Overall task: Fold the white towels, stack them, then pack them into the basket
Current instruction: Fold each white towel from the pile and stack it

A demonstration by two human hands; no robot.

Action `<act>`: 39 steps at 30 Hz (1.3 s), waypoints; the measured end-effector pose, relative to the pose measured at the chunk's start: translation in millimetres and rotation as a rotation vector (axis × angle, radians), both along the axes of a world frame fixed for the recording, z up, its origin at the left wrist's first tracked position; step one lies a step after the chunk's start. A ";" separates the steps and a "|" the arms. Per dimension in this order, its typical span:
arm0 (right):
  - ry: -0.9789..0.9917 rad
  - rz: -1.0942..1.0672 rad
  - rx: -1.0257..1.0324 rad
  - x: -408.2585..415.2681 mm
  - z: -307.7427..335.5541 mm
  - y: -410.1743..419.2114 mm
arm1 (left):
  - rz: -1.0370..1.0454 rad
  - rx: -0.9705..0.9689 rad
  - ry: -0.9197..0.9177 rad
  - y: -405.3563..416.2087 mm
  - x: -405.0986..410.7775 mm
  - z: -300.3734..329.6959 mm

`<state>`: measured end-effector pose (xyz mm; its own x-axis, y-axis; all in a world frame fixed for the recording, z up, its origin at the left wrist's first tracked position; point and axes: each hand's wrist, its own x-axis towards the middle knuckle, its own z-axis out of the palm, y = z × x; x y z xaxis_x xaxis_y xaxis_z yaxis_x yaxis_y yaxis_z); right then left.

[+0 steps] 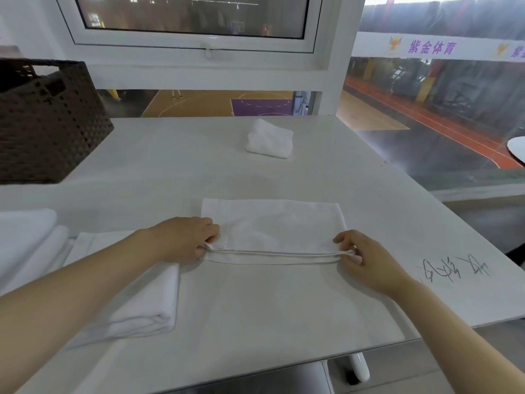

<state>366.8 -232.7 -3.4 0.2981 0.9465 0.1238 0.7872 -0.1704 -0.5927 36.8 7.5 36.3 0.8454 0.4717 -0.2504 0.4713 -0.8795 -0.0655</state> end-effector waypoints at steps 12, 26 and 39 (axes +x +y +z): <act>-0.248 0.133 0.008 -4.6 -5.9 -6.6 | -0.001 -0.053 -0.039 -4.6 -4.6 -3.2; -0.379 0.117 -0.011 3.5 -5.4 10.8 | -0.196 0.235 -0.066 -15.2 -0.1 -19.0; -0.119 -0.086 -0.164 8.2 14.6 34.5 | -0.335 0.385 0.057 -24.2 9.1 -19.3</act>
<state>375.0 -198.1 11.2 0.3714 0.9284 0.0098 0.8282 -0.3265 -0.4555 45.9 -16.7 16.9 0.9561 0.2444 -0.1616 0.1541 -0.8886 -0.4321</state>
